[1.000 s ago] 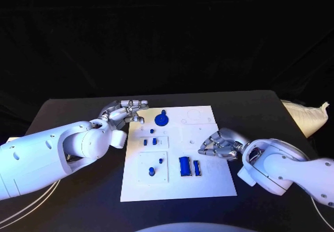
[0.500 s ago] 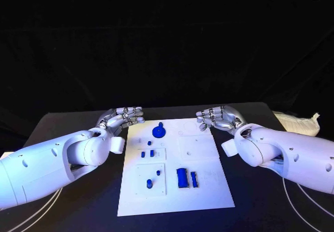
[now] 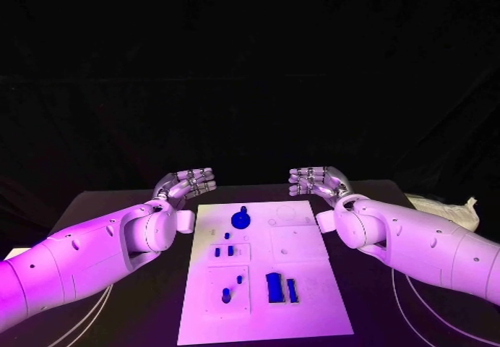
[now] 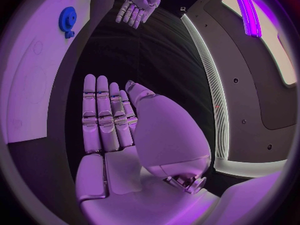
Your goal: Assemble the parts on the task board
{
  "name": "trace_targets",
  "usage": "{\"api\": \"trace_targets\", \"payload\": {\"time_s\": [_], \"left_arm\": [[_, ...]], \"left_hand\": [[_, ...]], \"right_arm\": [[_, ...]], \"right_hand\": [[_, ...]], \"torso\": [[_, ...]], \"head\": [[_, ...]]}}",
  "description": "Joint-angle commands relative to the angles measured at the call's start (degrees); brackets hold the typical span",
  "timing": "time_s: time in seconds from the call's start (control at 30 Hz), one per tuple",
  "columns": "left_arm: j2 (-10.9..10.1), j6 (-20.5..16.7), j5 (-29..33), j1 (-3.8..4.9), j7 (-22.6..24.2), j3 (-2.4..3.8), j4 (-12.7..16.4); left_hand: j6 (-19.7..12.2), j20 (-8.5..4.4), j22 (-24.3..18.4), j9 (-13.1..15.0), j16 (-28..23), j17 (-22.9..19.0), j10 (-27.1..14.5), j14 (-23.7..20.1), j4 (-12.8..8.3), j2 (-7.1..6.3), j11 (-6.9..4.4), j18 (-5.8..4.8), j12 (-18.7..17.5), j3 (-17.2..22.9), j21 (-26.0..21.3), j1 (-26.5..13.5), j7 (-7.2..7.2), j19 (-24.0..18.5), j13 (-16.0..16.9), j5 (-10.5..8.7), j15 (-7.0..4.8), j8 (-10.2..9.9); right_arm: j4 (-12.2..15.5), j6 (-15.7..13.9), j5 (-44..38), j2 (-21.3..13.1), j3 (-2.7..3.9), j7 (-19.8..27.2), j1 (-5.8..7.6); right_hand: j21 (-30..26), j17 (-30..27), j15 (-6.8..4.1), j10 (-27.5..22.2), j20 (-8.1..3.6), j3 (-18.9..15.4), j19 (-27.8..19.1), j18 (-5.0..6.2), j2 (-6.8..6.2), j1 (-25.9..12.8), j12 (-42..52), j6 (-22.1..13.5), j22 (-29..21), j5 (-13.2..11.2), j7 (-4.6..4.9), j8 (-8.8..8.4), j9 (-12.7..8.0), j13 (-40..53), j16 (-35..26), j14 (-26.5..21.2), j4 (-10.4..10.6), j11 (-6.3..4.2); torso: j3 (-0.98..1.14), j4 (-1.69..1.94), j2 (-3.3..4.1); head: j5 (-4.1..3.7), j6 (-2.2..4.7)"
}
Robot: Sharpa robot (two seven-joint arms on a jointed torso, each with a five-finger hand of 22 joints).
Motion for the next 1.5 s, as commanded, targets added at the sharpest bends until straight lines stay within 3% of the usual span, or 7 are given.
{"api": "trace_targets", "payload": {"time_s": [0.03,0.33,0.37,0.43,0.87,0.9,1.5], "left_arm": [[0.7,-0.3,0.3,0.03,2.2,0.07,-1.2],[3.0,0.0,0.0,-0.46,2.6,0.07,-4.4],[2.8,-0.2,0.0,-0.31,1.1,0.03,-4.1],[2.6,-0.6,-0.1,-0.38,1.2,0.04,-3.8],[-2.9,-15.5,-4.8,-3.36,4.2,0.72,10.6],[-3.5,-17.0,-5.2,-3.65,4.5,0.79,12.0],[-6.6,-25.3,-7.8,-5.32,6.2,1.17,20.0]], "left_hand": [[0.1,-0.12,-0.2,0.0,-0.4,-0.1,0.2,0.4,0.0,0.34,0.15,0.34,-0.4,-0.3,-0.2,0.2,0.25,0.4,-0.1,-0.03,-0.09,-0.4],[0.2,-0.12,-0.6,0.0,-0.9,-0.2,0.3,0.7,0.1,0.44,0.17,0.34,-0.5,-0.3,-0.2,0.2,0.29,0.6,-0.1,-0.02,-0.07,-0.5],[-17.3,-4.69,-8.4,-3.8,-4.4,-4.1,-18.4,-16.8,-0.7,1.92,-2.74,-3.1,-4.3,-7.6,-4.0,-23.3,-3.35,-13.1,-3.6,-2.04,-2.52,-4.7],[-19.3,-5.2,-9.4,-3.8,-4.9,-4.1,-20.4,-18.6,-0.7,6.41,-2.92,-3.1,-4.3,-8.6,-4.0,-25.9,-3.58,-14.5,-3.6,-2.21,-2.8,-4.7],[-35.3,-9.34,-16.6,-3.8,-8.2,-4.1,-37.4,-34.3,-0.7,6.41,-9.11,-5.33,-4.3,-15.6,-4.0,-47.5,-6.73,-26.8,-3.6,-6.8,-8.21,-4.7],[-36.2,-9.58,-17.0,-3.8,-8.4,-4.1,-38.4,-35.3,-0.7,6.41,-9.11,-5.33,-4.3,-15.9,-4.0,-48.8,-6.9,-27.5,-3.6,-6.8,-8.21,-4.7],[-47.3,-15.14,-22.0,-3.8,-12.9,-4.1,-50.1,-46.1,-0.7,6.41,-9.11,-10.32,-4.3,-20.7,-4.0,-63.6,-11.15,-36.0,-3.6,-6.8,-8.21,-4.7]], "right_arm": [[-1.9,4.5,1.1,1.3,0.05,3.0,-0.55],[-5.0,5.8,0.9,3.6,0.07,3.4,-2.2],[-4.7,3.1,0.7,3.3,0.03,1.8,-1.97],[-4.3,2.7,0.8,3.1,-0.01,1.9,-1.97],[10.7,-12.2,6.8,-1.7,-1.48,4.8,-1.71],[12.3,-13.8,7.4,-2.2,-1.63,5.1,-1.68],[22.2,-23.6,11.4,-5.4,-2.59,7.0,-1.51]], "right_hand": [[-0.4,-0.4,0.01,0.5,0.02,0.3,0.7,0.36,0.07,-0.5,0.2,0.4,-0.4,0.0,-0.11,-0.07,-0.2,-0.5,-0.4,0.6,-0.3,-0.03],[-2.5,-2.1,0.46,0.1,0.36,1.0,0.8,0.2,-0.06,-1.8,0.0,0.2,-2.3,0.0,-0.03,-0.17,-1.2,-0.8,-2.3,0.2,-1.2,0.24],[-6.6,-3.8,-4.57,-19.9,-2.96,-4.1,-17.0,-3.05,2.77,-25.9,-3.6,-17.2,-7.6,-3.4,-3.25,-3.73,-3.3,-4.2,-6.1,-20.7,-6.5,-2.21],[-7.3,-7.8,-4.57,-22.3,-3.25,-4.8,-19.0,-3.05,2.77,-29.2,-3.6,-19.2,-8.3,-3.8,-3.65,-3.73,-3.6,-4.2,-6.1,-23.4,-6.5,-2.35],[-11.2,-7.8,-4.57,-40.6,-6.24,-9.3,-35.3,-5.24,2.77,-51.6,-3.6,-35.1,-13.2,-7.0,-6.66,-3.73,-8.3,-4.2,-6.1,-42.8,-6.5,-7.37],[-11.4,-7.8,-4.57,-41.6,-10.42,-9.6,-36.3,-5.25,2.77,-52.9,-3.6,-36.0,-13.5,-7.2,-10.84,-3.73,-8.3,-4.2,-6.1,-43.9,-6.5,-7.37],[-16.6,-7.8,-4.57,-54.4,-10.42,-15.9,-47.5,-10.17,2.77,-68.4,-3.6,-47.0,-20.1,-11.4,-10.84,-3.73,-8.3,-4.2,-6.1,-57.3,-6.5,-7.37]], "torso": [[0.0,-0.15,-0.93],[0.49,-0.06,-1.74],[0.26,-0.05,-1.49],[0.25,-0.04,-1.66],[0.09,0.1,-4.34],[0.09,0.1,-4.34],[0.09,0.1,-4.34]], "head": [[0.32,0.56],[0.55,1.17],[0.51,0.82],[0.63,0.9],[2.45,2.1],[2.45,2.1],[2.45,2.1]]}}
